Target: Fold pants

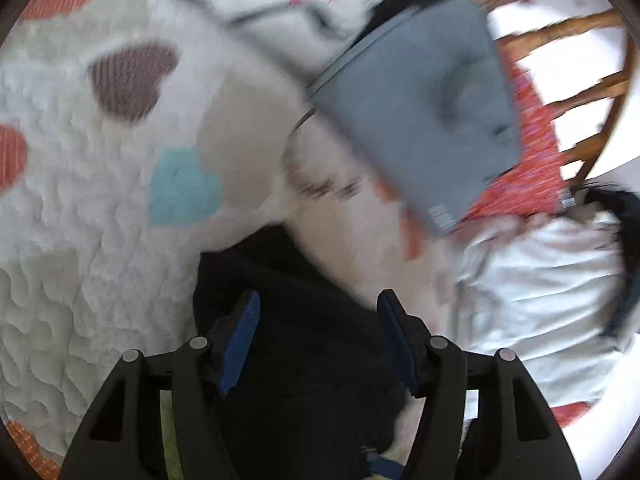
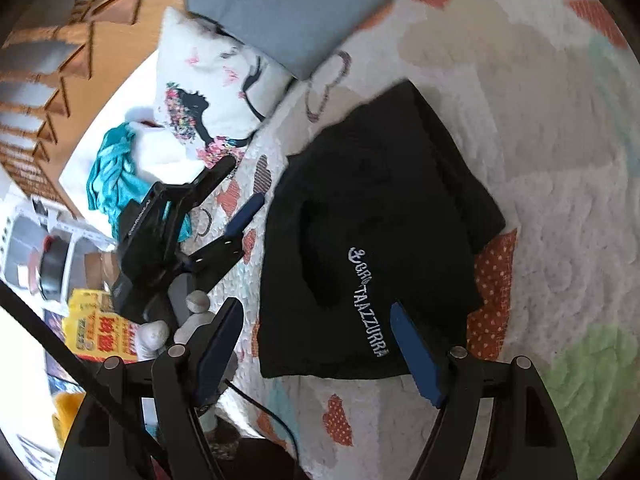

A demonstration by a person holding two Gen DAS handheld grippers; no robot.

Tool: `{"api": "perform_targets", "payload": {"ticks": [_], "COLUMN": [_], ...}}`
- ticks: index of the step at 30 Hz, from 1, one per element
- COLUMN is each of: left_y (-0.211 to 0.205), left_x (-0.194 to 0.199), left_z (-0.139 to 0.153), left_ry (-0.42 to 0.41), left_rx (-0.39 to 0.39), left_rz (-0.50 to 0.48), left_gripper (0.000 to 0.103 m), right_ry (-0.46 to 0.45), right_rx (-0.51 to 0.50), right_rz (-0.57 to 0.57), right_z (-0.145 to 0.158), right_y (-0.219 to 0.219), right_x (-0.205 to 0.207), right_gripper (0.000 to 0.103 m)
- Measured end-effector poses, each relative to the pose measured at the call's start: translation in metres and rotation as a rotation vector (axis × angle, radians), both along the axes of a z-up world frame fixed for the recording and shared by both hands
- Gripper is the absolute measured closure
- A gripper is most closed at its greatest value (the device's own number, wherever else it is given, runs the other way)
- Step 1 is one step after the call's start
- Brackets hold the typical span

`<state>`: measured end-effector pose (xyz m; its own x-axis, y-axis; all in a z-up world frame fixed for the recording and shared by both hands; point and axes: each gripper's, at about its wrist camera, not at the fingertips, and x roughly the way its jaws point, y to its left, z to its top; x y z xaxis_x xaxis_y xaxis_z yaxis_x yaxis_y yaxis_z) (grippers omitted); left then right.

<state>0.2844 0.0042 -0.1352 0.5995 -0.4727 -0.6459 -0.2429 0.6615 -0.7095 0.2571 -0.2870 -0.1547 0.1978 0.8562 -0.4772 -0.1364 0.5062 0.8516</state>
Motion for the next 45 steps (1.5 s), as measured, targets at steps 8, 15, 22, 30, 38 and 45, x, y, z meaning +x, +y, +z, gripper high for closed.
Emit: {"api": "perform_targets", "payload": {"ticks": [8, 15, 22, 30, 38, 45], "left_y": [-0.010, -0.032, -0.052, -0.087, -0.121, -0.107], "left_x": [-0.016, -0.055, -0.064, -0.128, -0.216, -0.234], "left_z": [0.025, 0.034, 0.038, 0.098, 0.120, 0.105], "left_ry": [-0.019, -0.079, -0.077, -0.285, -0.432, -0.284], "left_rx": [0.137, 0.023, 0.157, 0.561, 0.907, 0.931], "left_rz": [0.046, -0.058, -0.090, 0.056, 0.315, 0.366], "left_gripper": [0.043, 0.042, 0.042, 0.042, 0.000, 0.000], "right_ry": [0.041, -0.042, -0.014, -0.179, -0.317, -0.387], "right_rx": [0.040, -0.019, -0.006, -0.149, -0.308, -0.448], "right_rz": [0.009, -0.054, -0.104, -0.141, -0.167, -0.155], "right_z": [-0.002, 0.019, 0.015, 0.048, 0.060, 0.049], "right_y": [-0.004, -0.018, -0.031, -0.035, -0.034, -0.026], "right_x": [0.006, 0.003, 0.005, -0.009, -0.055, -0.094], "right_gripper": [0.023, 0.022, 0.021, 0.021, 0.021, 0.021]}}
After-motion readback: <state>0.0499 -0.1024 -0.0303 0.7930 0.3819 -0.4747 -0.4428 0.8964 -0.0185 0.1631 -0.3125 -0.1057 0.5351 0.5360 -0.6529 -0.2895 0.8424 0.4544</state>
